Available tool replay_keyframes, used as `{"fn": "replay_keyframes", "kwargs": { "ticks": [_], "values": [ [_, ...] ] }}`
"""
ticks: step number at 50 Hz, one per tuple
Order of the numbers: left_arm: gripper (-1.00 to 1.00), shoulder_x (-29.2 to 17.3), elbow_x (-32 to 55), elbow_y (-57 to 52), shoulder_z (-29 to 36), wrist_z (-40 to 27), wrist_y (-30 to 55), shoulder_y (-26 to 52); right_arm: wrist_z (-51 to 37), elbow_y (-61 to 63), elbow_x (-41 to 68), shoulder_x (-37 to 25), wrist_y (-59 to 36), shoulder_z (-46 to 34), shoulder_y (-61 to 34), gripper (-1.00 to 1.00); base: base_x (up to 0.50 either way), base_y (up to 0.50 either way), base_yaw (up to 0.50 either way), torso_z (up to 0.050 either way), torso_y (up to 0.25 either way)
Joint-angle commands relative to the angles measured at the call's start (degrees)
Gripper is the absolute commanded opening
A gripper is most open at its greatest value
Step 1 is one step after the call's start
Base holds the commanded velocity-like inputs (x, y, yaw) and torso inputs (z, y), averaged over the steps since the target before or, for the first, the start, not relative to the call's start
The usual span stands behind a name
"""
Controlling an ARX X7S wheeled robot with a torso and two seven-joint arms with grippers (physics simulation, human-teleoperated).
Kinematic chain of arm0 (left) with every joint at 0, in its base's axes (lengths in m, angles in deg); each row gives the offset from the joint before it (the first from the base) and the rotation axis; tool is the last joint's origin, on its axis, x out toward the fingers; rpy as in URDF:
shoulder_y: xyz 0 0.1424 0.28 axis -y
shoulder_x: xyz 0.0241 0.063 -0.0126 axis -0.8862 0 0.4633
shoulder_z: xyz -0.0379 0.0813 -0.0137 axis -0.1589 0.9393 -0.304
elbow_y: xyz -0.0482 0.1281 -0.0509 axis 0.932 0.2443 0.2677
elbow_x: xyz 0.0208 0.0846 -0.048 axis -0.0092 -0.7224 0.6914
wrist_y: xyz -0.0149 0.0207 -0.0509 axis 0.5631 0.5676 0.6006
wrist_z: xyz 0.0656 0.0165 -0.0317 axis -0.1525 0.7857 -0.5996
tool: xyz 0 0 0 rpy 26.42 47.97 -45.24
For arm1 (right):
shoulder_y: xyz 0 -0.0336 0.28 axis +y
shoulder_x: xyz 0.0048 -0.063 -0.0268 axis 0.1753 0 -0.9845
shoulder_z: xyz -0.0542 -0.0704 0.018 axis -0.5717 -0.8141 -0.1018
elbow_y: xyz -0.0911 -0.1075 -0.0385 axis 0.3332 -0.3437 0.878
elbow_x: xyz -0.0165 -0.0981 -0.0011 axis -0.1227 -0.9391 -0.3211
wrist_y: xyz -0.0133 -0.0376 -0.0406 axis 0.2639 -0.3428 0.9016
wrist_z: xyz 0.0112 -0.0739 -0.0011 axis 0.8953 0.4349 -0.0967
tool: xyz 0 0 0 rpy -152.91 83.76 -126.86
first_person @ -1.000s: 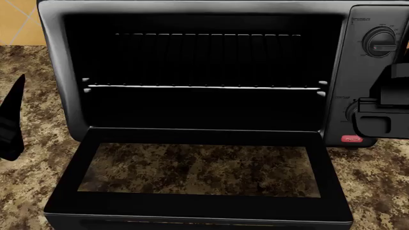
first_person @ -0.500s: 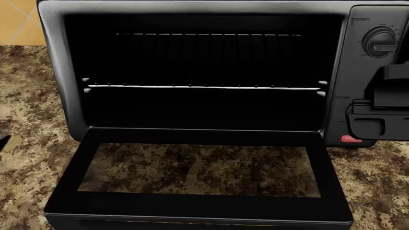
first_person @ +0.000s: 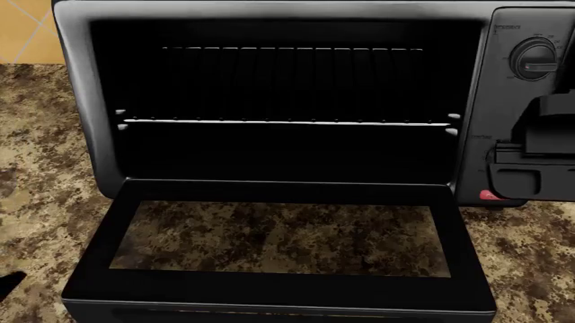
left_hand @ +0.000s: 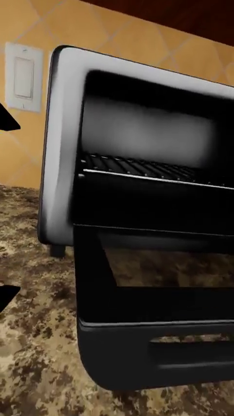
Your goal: Close the toaster oven door.
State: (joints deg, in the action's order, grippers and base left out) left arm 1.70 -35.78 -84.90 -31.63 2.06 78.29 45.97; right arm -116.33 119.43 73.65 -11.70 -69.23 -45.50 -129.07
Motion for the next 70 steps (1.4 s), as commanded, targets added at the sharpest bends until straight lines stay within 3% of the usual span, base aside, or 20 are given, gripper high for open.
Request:
{"fn": "replay_keyframes", "kwargs": {
  "ticks": [1, 28, 70],
  "values": [
    [1.0, 2.88, -5.88, 3.61, 4.91, 1.7, -4.25, 0.86, -0.16, 0.11, -0.03, -0.93, 1.45, 0.79, 1.62, 1.0, 0.0, 0.0, 0.0, 0.0, 0.0],
    [1.0, 11.25, -13.18, 13.45, 11.13, 3.48, -6.93, 8.97, -1.11, 0.06, 0.42, -3.39, 3.74, 0.04, 2.06, 1.0, 0.0, 0.0, 0.0, 0.0, 0.0],
    [1.0, 17.1, -17.93, 21.48, 17.64, 8.15, -12.98, 18.76, -2.68, 0.19, 1.38, -8.07, 7.69, 1.25, 4.93, 1.0, 0.0, 0.0, 0.0, 0.0, 0.0]
  ]
}}
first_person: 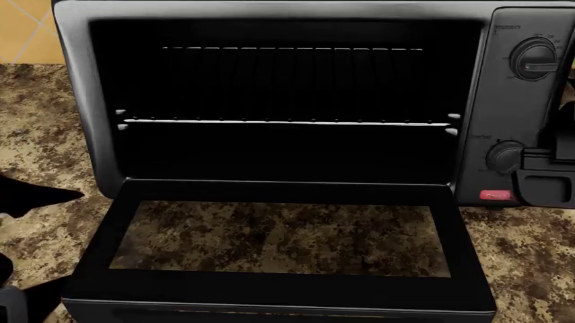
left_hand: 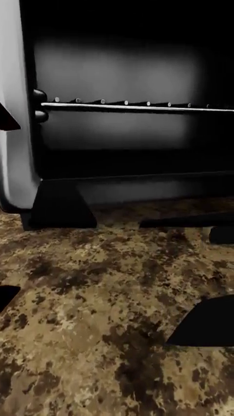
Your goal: Close the toaster oven door.
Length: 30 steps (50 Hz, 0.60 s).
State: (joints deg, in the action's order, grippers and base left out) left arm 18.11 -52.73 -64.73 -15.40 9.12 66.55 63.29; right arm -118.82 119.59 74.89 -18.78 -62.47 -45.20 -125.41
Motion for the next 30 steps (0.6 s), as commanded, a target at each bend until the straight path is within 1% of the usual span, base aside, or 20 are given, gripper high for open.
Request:
{"fn": "replay_keyframes", "kwargs": {
  "ticks": [1, 10, 30],
  "values": [
    [1.0, 0.69, -0.94, 1.22, 1.47, 1.2, -1.21, 1.41, -0.2, 0.02, 0.12, -1.04, 1.02, 1.06, 1.44, 1.0, 0.0, 0.0, 0.0, 0.0, 0.0],
    [1.0, 1.27, -0.97, 1.68, 2.27, 1.47, -2.85, 2.08, -0.43, 0.03, 0.2, -1.69, 1.71, 0.74, 1.53, 1.0, 0.0, 0.0, 0.0, 0.0, 0.0],
    [1.0, 3.51, -0.06, 2.92, 2.93, -0.15, -6.83, 3.55, -0.19, 0.15, -0.52, -2.48, 3.28, 3.5, 5.56, 1.0, 0.0, 0.0, 0.0, 0.0, 0.0]
  ]
}}
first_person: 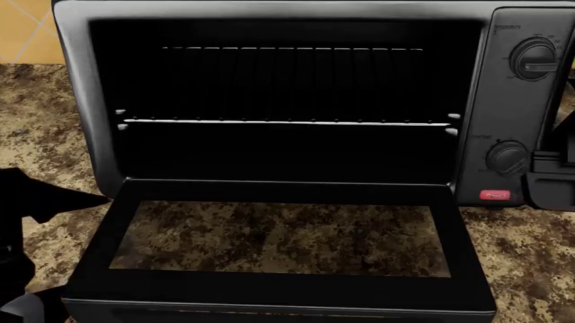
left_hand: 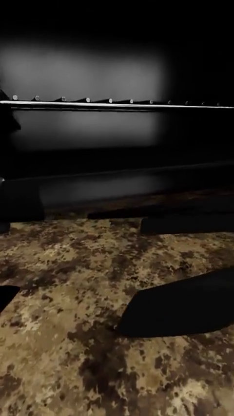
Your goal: Close the toaster oven door.
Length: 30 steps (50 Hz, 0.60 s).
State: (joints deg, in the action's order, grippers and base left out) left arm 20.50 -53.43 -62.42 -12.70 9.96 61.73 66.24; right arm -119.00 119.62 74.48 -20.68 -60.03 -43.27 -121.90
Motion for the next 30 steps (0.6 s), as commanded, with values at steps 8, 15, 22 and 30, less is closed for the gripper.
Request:
{"fn": "replay_keyframes", "kwargs": {
  "ticks": [8, 15, 22, 30],
  "values": [
    [1.0, 1.68, 1.35, 0.68, -0.73, -2.89, -2.61, 0.66, -0.14, 0.1, -0.48, -1.02, 1.55, 1.39, 2.69, 1.0, 0.0, 0.0, 0.0, 0.0, 0.0],
    [1.0, 2.43, 1.45, 1.66, -1.94, -5.73, -2.88, 0.54, -0.68, 0.14, 0.11, -2.07, 2.43, 0.89, 2.25, 1.0, 0.0, 0.0, 0.0, 0.0, 0.0],
    [1.0, 3.3, 2.71, 1.93, -3.18, -8.4, -3.84, 0.06, -0.73, 0.03, -0.5, -2.21, 3.03, -0.05, 2.21, 1.0, 0.0, 0.0, 0.0, 0.0, 0.0],
    [1.0, 4.35, 3.23, 2.77, -3.65, -10.49, -6.45, 0.8, -0.86, 0.01, -0.42, -2.68, 3.6, 0.57, 3.02, 1.0, 0.0, 0.0, 0.0, 0.0, 0.0]
  ]
}}
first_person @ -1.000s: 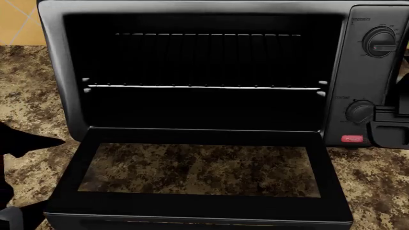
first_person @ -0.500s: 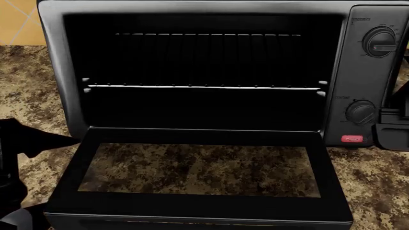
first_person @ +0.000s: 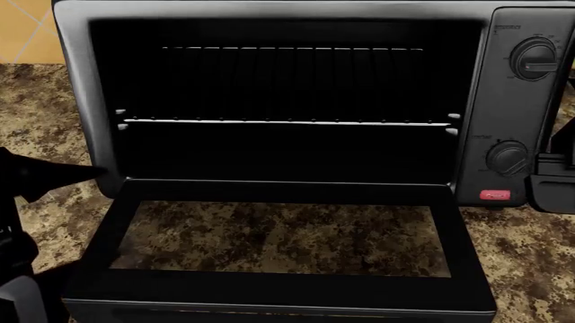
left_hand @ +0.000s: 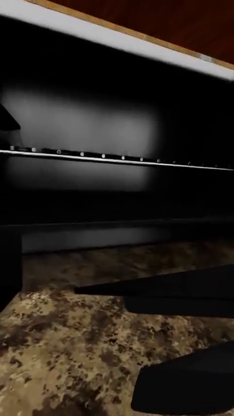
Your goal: Close the toaster oven door.
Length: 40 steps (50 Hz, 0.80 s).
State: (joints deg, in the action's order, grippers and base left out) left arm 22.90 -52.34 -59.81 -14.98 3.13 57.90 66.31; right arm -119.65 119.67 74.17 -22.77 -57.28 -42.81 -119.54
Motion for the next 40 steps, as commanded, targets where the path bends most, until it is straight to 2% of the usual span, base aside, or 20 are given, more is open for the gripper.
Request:
{"fn": "replay_keyframes", "kwargs": {
  "ticks": [1, 11, 20, 40],
  "values": [
    [1.0, 2.06, 2.31, 0.13, -1.46, -3.83, -2.68, 0.73, -0.2, -0.04, -0.15, -0.62, 0.91, 0.09, 0.72, 1.0, 0.0, 0.0, 0.0, 0.0, 0.0],
    [1.0, 3.32, 5.3, -0.82, -2.98, -5.67, -2.18, 0.23, -0.01, -0.22, -0.5, -0.92, 1.57, -0.09, 1.0, 1.0, 0.0, 0.0, 0.0, 0.0, 0.001],
    [1.0, 4.93, 8.06, -2.47, -4.68, -7.76, -1.34, -0.11, -0.05, 0.1, -0.33, -0.96, 1.75, 3.01, 3.93, 1.0, 0.0, -0.01, -0.01, 0.0, 0.0],
    [1.0, 8.87, 21.34, -12.4, -9.51, -9.89, 15.27, -5.22, 0.1, 0.37, -0.13, -2.03, 3.22, 11.06, 12.13, 1.0, 0.01, -0.01, -0.02, 0.0, 0.0]
  ]
}}
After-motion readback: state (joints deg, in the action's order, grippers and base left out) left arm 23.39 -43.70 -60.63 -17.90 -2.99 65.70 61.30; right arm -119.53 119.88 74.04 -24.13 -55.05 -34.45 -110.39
